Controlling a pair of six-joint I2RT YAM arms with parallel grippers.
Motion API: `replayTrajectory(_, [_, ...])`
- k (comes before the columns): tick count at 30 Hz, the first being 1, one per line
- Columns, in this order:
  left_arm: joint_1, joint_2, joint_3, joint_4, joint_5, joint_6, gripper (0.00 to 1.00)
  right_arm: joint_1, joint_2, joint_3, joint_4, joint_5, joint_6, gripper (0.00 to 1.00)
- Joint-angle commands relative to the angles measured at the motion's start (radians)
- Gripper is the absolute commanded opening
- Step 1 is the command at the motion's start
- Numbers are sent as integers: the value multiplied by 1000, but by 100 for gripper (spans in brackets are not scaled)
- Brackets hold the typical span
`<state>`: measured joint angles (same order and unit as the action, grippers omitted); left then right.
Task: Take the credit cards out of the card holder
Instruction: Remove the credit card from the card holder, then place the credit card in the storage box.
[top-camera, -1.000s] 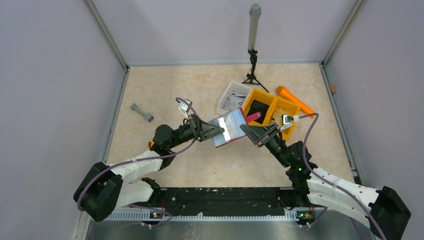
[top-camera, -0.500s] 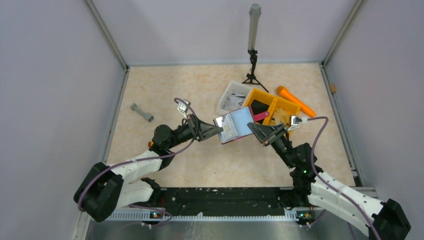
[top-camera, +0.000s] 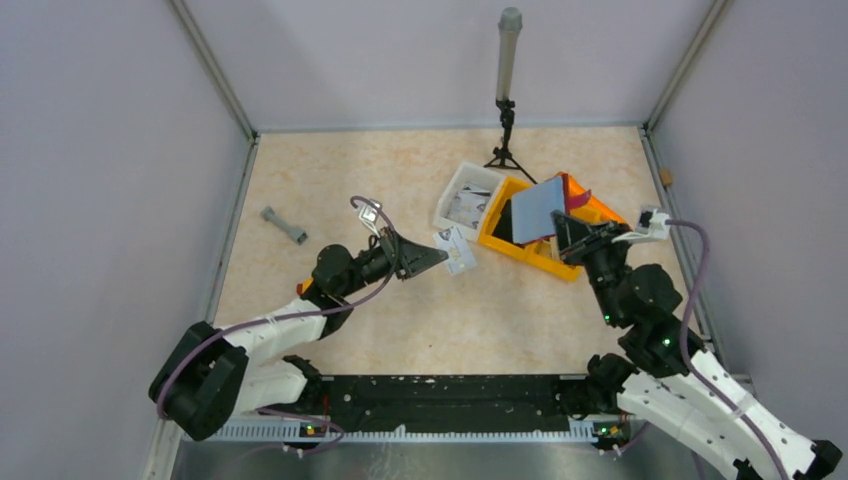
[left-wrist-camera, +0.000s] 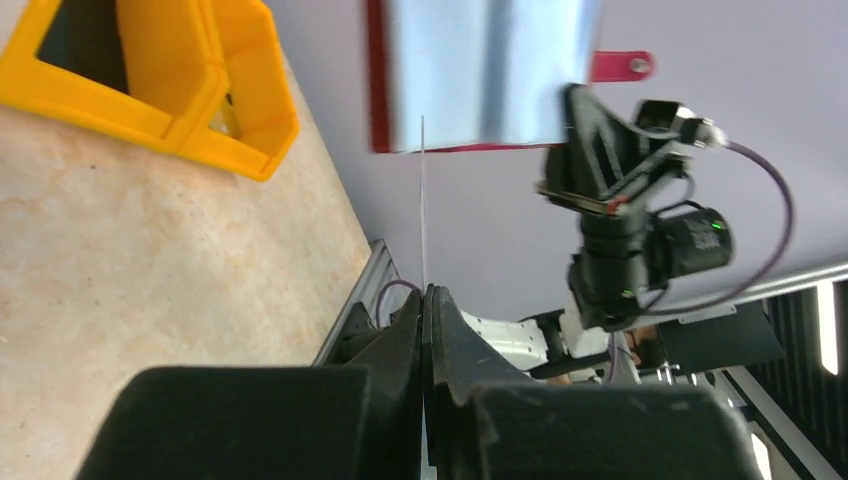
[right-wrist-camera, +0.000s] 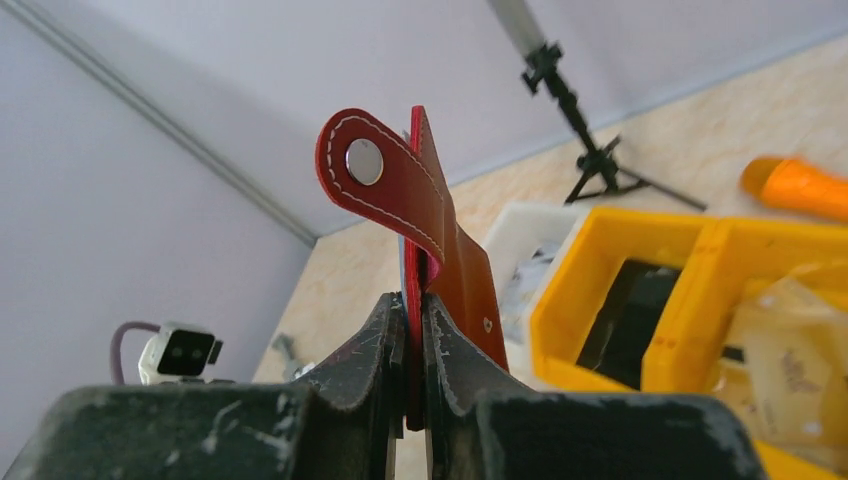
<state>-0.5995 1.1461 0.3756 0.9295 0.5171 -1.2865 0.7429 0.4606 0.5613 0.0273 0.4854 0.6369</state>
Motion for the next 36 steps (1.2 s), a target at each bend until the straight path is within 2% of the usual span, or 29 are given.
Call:
replayTrajectory(1, [-20, 65, 79, -7, -148, 74, 0, -5, -19, 156, -117, 175, -281, 0])
replayTrajectory(4, [-49, 179, 148, -2, -233, 101, 0, -6, -33, 204, -126, 220, -320, 0])
replayTrajectory(11, [-69, 449, 304, 73, -419, 43, 0, -6, -43, 259, -107, 177, -344, 0])
replayTrajectory(15, [-68, 594, 459, 52, -468, 23, 0, -7, -47, 259, -94, 162, -355, 0])
replayTrajectory(22, [-57, 806, 612, 64, -564, -95, 0, -7, -60, 258, -108, 144, -343, 0])
replayTrajectory(33, [-58, 881, 674, -41, -759, -160, 0, -7, -94, 253, -102, 135, -342, 0])
replayTrajectory(36, [-59, 908, 697, -68, -772, -178, 0, -7, -94, 248, -97, 127, -335, 0])
